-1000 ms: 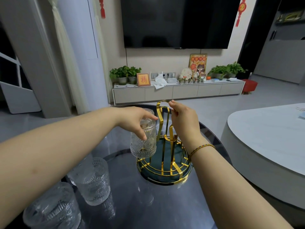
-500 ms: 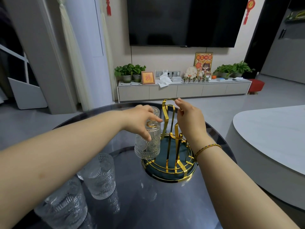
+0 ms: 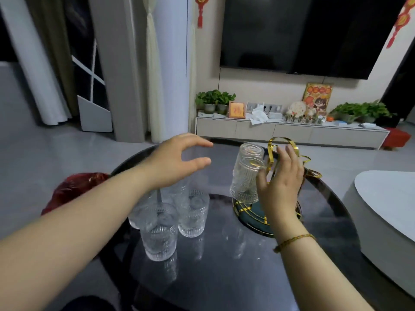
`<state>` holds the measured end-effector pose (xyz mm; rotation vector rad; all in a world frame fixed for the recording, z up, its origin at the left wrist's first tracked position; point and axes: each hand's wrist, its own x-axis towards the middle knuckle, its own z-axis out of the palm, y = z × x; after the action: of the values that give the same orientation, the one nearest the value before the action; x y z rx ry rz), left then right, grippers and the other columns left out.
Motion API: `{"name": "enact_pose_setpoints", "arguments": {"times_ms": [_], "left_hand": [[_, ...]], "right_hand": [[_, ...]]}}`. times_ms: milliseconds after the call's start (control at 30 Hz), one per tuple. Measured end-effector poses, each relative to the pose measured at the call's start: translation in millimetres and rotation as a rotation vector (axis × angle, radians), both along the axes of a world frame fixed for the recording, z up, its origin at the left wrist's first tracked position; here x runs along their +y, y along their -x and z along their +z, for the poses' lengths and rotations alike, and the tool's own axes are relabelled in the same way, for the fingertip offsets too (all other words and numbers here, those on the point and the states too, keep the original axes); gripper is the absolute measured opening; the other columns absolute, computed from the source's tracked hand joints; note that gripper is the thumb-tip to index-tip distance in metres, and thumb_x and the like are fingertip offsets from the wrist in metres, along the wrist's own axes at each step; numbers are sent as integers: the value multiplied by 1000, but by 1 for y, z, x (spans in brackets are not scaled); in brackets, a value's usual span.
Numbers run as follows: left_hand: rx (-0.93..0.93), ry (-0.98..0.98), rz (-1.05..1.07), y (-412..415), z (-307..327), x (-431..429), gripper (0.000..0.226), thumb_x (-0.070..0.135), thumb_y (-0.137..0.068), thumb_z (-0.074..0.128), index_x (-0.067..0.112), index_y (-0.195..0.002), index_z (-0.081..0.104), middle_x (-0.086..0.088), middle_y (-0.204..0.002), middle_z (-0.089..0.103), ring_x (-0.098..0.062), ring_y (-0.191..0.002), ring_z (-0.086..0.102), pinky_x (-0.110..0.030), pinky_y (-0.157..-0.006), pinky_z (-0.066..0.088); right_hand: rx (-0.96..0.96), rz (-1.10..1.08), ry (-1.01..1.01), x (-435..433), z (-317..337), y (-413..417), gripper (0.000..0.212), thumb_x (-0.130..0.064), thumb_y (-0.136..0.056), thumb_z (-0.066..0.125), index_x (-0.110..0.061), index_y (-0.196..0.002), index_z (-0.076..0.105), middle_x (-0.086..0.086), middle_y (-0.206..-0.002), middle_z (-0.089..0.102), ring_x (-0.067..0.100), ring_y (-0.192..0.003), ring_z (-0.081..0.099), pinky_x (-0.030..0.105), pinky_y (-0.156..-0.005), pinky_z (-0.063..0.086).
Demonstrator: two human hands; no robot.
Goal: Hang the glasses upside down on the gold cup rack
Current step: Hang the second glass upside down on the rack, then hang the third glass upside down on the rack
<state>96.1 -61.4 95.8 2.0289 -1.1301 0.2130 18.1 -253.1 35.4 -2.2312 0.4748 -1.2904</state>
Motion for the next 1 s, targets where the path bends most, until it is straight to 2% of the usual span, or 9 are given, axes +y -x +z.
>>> {"name": "enact_pose_setpoints", "arguments": {"times_ms": [100, 233, 300, 400, 500, 567, 733, 833, 1000], "left_hand": [[90, 411, 159, 23, -36, 47, 5, 33, -72, 58, 36, -72, 55, 15, -83, 60, 15, -78, 53, 1, -74, 36], [268, 658, 293, 50, -109, 80, 16, 42, -65, 50, 32, -77, 52, 3, -83, 58, 6, -77, 55, -6, -75, 41], [393, 662, 317, 59, -143, 85, 25, 39, -61, 55, 35, -84, 49, 4, -92, 57, 6, -82, 56, -7, -79, 41], [505, 524, 317, 56, -178, 85, 51, 18, -60, 64, 38, -100, 41, 8, -107, 50, 0, -95, 54, -6, -85, 39], [551, 310, 298, 41, -198, 77, 88, 5, -61, 76, 26, -130, 25, 5, -120, 43, -9, -109, 48, -13, -93, 33], [599, 236, 311, 30, -203, 74, 101, 10, -60, 78, 24, -137, 14, 2, -125, 43, -13, -117, 44, -21, -97, 30], [652, 220, 291, 17, -204, 70, 97, 23, -54, 80, 45, -128, 21, 4, -116, 59, -14, -106, 55, -30, -93, 43], [663, 247, 282, 18, -201, 72, 97, 30, -47, 80, 44, -126, 27, 8, -112, 61, -12, -105, 57, -30, -91, 44], [681, 373, 261, 31, -193, 79, 97, 37, -35, 77, 44, -123, 35, 9, -114, 59, -11, -106, 57, -31, -92, 44]], "right_hand": [[-121, 157, -41, 58, -35, 12, 45, 2, -72, 62, 4, -115, 46, 22, -120, 48, 27, -118, 40, 34, -106, 29], [60, 416, -220, 104, -83, 21, 45, -3, -67, 72, -3, -106, 50, -1, -102, 50, 20, -97, 50, 22, -89, 41], [183, 503, -311, 119, -97, 21, 44, -11, -68, 74, -11, -105, 49, -13, -96, 46, 13, -90, 51, 9, -80, 39], [346, 583, -372, 132, -107, 14, 51, -18, -70, 73, -15, -112, 45, -11, -101, 47, 6, -90, 50, 0, -73, 37], [426, 654, -445, 137, -109, 7, 54, -19, -71, 71, -22, -117, 42, -13, -107, 48, 0, -94, 50, 0, -73, 38], [427, 651, -488, 140, -110, 2, 52, -15, -71, 70, -26, -114, 42, -11, -108, 51, 5, -98, 52, 7, -79, 41], [401, 628, -534, 142, -111, -6, 48, -9, -71, 69, -40, -96, 42, -14, -99, 56, 0, -86, 58, 4, -69, 45], [397, 639, -551, 141, -110, -6, 44, -11, -69, 71, -41, -88, 44, -20, -93, 57, -4, -79, 59, 6, -65, 47], [407, 730, -634, 140, -98, 1, 48, -11, -66, 75, -36, -91, 43, -11, -92, 60, 0, -76, 62, 16, -71, 51]]}}
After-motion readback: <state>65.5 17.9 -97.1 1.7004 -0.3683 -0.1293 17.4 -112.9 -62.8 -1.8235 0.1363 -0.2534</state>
